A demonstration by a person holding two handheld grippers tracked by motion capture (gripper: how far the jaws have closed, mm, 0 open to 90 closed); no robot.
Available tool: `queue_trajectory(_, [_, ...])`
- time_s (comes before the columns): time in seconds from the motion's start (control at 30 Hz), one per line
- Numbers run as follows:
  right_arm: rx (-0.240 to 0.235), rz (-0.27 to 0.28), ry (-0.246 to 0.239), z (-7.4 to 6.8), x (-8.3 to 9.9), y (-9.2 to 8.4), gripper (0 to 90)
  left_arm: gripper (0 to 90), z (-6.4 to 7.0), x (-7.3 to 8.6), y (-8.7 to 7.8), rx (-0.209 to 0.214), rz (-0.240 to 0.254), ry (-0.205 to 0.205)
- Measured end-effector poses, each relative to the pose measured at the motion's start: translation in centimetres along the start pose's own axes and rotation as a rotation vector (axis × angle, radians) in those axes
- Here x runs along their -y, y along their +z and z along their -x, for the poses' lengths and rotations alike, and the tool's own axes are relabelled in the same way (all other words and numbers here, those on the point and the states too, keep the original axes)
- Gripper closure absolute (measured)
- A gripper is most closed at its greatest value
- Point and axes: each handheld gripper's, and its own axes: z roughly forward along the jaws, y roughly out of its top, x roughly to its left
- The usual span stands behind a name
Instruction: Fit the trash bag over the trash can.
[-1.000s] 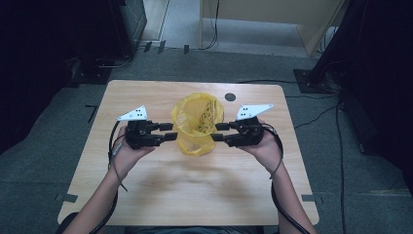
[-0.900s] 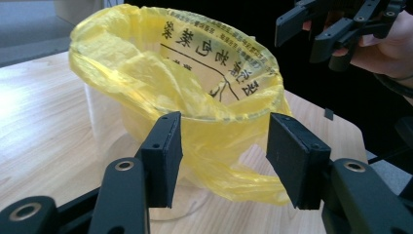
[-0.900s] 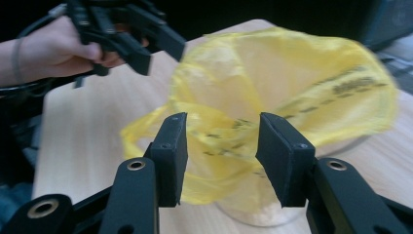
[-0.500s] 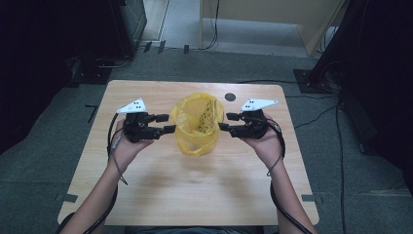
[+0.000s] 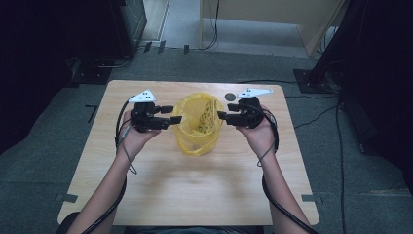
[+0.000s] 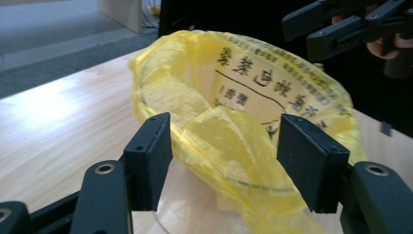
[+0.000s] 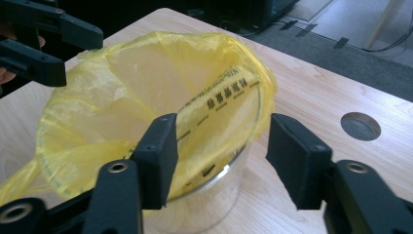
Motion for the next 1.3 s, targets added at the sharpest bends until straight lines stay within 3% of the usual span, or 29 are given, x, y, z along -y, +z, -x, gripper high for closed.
queue_trajectory(0.23, [0.055,-0.026,0.052,-0.4,0.1,1.6,37.4,36.2,0.2,0.2,0.4,-0.025,-0.003,0.011])
queue_trajectory(0.4, [0.103,-0.06,0.032,-0.7,0.3,2.2,39.1,35.0,0.3,0.4,0.4,-0.032,-0.02,0.001])
queue_trajectory(0.67, [0.124,-0.097,0.002,-0.7,0.4,2.1,64.2,35.0,0.2,0.7,0.5,-0.033,-0.027,-0.002])
queue_trajectory(0.87, [0.117,-0.094,-0.012,-0.7,0.1,1.4,72.3,34.9,0.2,0.7,0.4,-0.029,-0.028,-0.003])
queue_trajectory(0.97, [0.102,-0.092,-0.01,-0.6,0.0,1.0,81.2,34.9,0.3,0.6,0.3,-0.027,-0.023,-0.002])
queue_trajectory(1.13, [0.084,-0.081,0.017,-0.4,-0.1,0.6,88.9,34.9,0.5,0.5,0.3,-0.022,-0.025,0.005])
queue_trajectory(1.3, [0.084,-0.092,0.02,0.0,0.0,0.0,90.0,35.0,0.5,0.6,0.3,-0.022,-0.028,-0.001])
